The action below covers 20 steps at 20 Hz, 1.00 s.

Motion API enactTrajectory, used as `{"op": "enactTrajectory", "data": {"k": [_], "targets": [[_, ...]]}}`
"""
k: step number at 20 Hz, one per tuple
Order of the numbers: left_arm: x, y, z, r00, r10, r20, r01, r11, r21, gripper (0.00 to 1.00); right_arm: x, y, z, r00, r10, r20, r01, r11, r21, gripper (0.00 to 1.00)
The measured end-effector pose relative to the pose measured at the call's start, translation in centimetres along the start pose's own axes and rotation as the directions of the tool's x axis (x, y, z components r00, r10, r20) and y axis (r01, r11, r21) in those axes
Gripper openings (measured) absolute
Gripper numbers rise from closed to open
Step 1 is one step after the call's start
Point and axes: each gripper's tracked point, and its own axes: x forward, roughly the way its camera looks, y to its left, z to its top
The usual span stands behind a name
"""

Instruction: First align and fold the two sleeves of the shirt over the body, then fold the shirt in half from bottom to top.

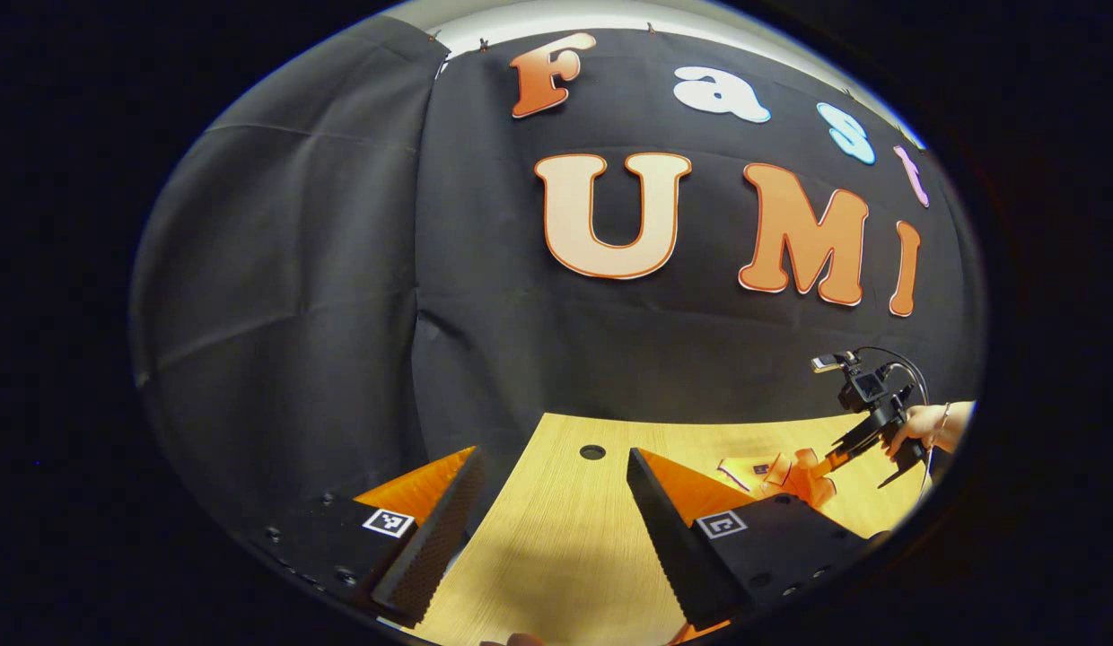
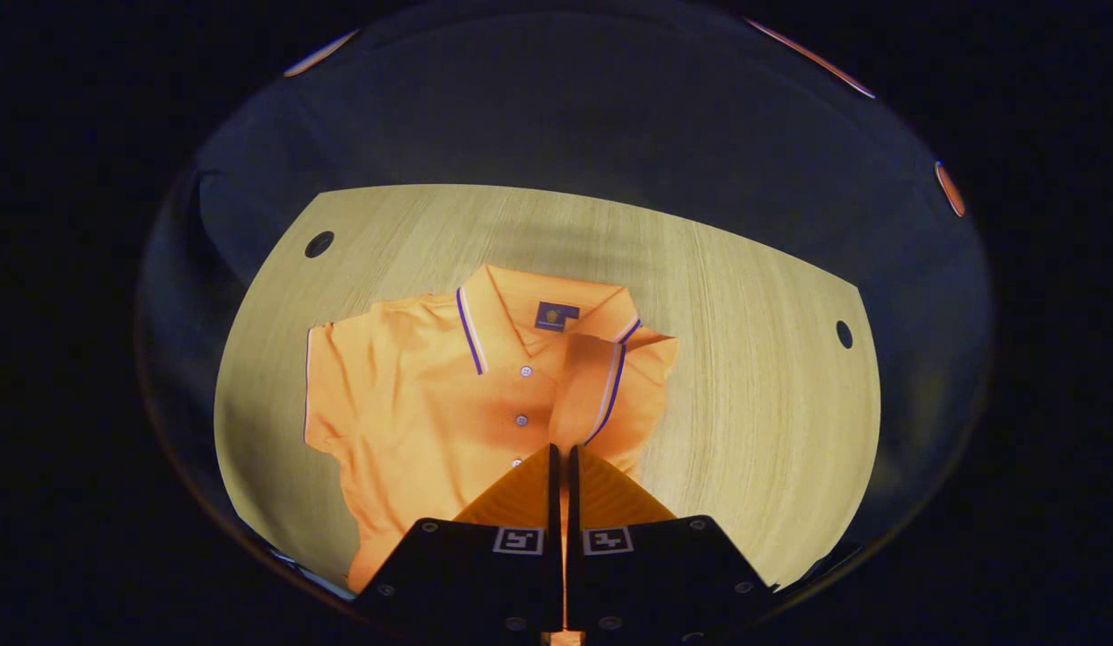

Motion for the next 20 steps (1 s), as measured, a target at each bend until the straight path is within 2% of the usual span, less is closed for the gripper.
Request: {"op": "enactTrajectory", "data": {"k": [4, 6, 8, 10, 12, 15, 20], "targets": [[0.1, 0.9, -0.7, 1.000, 0.010, -0.014, -0.010, 1.000, 0.004, 0.98, 1.3, 2.2, -0.3, 0.998, 0.051, -0.020, -0.050, 0.998, 0.030, 0.02], [0.2, 1.1, -1.2, 1.000, 0.017, -0.022, -0.017, 1.000, 0.011, 0.98, 1.7, 3.8, 0.1, 0.994, 0.109, -0.013, -0.108, 0.993, 0.055, 0.02], [0.6, 1.3, -2.1, 0.999, 0.020, -0.043, -0.020, 1.000, 0.003, 0.98, 1.9, 6.3, -0.2, 0.978, 0.206, -0.019, -0.205, 0.976, 0.071, 0.10], [0.4, 1.2, -2.3, 0.998, 0.017, -0.055, -0.018, 1.000, -0.013, 0.98, 1.9, 6.9, -0.1, 0.976, 0.218, -0.007, -0.217, 0.974, 0.064, 0.19], [0.6, 1.1, -2.5, 0.998, 0.018, -0.059, -0.019, 1.000, -0.012, 0.98, 1.9, 7.2, 0.0, 0.975, 0.222, 0.012, -0.222, 0.974, 0.048, 0.40], [0.8, 0.6, -2.3, 0.998, 0.016, -0.059, -0.016, 1.000, 0.002, 0.98, 1.1, 7.4, 0.4, 0.972, 0.230, 0.047, -0.232, 0.971, 0.057, 1.00], [2.5, -1.7, -1.4, 0.998, -0.027, -0.065, 0.027, 1.000, -0.003, 0.98, -1.7, 4.8, 1.9, 0.967, 0.196, 0.161, -0.210, 0.975, 0.076, 1.00]]}}
